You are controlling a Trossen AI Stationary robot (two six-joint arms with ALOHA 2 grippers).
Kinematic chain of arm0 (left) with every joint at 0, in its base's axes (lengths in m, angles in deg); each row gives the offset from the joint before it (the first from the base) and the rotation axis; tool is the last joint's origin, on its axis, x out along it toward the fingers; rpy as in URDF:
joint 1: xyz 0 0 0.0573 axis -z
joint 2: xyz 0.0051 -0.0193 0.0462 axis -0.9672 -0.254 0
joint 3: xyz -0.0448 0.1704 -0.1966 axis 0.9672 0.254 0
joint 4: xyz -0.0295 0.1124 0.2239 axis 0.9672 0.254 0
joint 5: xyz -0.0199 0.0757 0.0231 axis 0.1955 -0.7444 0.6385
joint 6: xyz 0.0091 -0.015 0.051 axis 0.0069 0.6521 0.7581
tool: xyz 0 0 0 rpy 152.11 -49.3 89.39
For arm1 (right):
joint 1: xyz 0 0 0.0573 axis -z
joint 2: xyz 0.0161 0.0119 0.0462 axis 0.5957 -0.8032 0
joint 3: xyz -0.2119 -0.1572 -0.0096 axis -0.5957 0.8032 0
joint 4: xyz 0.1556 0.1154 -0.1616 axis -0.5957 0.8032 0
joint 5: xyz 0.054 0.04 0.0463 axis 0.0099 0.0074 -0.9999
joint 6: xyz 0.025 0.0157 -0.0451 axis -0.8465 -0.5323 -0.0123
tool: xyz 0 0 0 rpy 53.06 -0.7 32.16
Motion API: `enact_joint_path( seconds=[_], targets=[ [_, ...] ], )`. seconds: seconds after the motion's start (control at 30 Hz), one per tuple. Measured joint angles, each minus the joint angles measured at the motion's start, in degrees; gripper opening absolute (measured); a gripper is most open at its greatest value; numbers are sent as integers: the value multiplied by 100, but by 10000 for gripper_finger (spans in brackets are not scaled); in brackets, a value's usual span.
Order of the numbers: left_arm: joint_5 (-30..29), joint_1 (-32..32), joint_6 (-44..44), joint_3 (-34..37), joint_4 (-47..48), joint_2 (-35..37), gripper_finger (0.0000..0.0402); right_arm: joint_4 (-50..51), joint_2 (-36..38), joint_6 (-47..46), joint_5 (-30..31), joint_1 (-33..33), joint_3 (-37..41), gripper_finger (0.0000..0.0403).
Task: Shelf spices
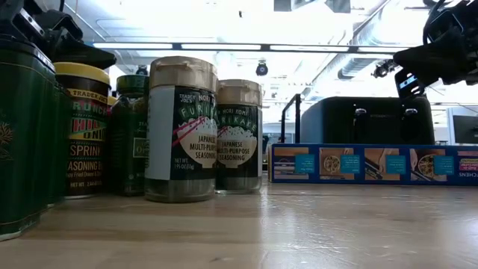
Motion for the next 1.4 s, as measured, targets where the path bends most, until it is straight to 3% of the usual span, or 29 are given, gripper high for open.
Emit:
enact_joint_path(
  seconds=[0.4, 0.6, 0.8, 1.03, 1.17, 1.3, 1.4],
  targets=[
    [0, 1, 1, -1, 0, 0, 15, 0, 2, 72, 0, 2, 2, 7],
    [-1, 1, 0, 1, 0, 1, 15, -186, -2, 1451, 394, 2, 2, 7],
    [-243, 1, 73, -1, -36, 1, 15, -1617, 2, 322, 451, -1, 2, 7],
    [-1499, 1, 1278, 3, -308, 0, 15, -3265, -336, 1438, -170, -117, 2, 7],
    [-2128, 1, 2653, 3, -714, 0, 15, -4215, -993, 1829, -241, -268, 2, 7],
    [-2345, 1, 3999, 3, -1049, 2, 15, -4702, -1803, 1680, -238, -379, 2, 7],
    [-2363, 1, 4331, 3, -999, 0, 15, -5066, -2324, 822, -207, -399, 2, 7]
  ],
)
